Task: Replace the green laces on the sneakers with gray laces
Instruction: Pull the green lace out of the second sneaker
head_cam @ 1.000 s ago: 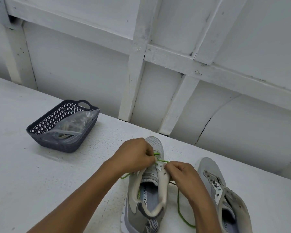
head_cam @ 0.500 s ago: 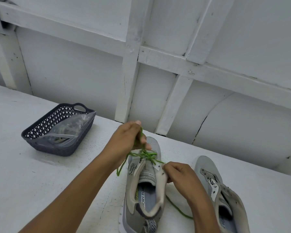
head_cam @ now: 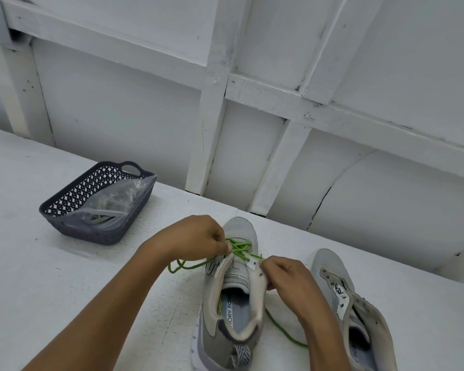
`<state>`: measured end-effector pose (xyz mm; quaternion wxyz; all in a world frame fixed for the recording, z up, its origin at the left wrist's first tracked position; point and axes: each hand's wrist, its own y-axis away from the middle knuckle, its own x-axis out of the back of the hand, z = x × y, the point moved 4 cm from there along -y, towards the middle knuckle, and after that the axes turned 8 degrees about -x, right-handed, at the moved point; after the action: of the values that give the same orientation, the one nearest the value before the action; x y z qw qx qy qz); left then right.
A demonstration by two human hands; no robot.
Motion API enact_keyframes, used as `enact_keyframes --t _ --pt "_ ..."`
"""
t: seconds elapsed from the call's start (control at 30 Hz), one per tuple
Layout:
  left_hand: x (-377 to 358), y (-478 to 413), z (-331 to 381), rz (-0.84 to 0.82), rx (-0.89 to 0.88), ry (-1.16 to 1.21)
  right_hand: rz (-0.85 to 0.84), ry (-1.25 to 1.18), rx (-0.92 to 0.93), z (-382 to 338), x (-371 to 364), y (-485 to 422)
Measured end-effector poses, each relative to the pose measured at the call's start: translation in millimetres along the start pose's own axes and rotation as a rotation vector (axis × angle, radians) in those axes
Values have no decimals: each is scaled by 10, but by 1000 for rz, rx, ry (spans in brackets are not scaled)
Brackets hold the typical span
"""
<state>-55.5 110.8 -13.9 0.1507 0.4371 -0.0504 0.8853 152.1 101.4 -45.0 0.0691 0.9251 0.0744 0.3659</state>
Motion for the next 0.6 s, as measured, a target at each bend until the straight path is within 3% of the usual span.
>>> enact_keyframes --t 0.13,0.43,0.6 --pt "19 11 33 3 -39 0 8 13 -10 -14 10 27" --pt "288 42 -22 382 -62 824 31 5 -65 -12 26 75" --pt "391 84 -262 490 38 652 92 95 -97 -83 6 71"
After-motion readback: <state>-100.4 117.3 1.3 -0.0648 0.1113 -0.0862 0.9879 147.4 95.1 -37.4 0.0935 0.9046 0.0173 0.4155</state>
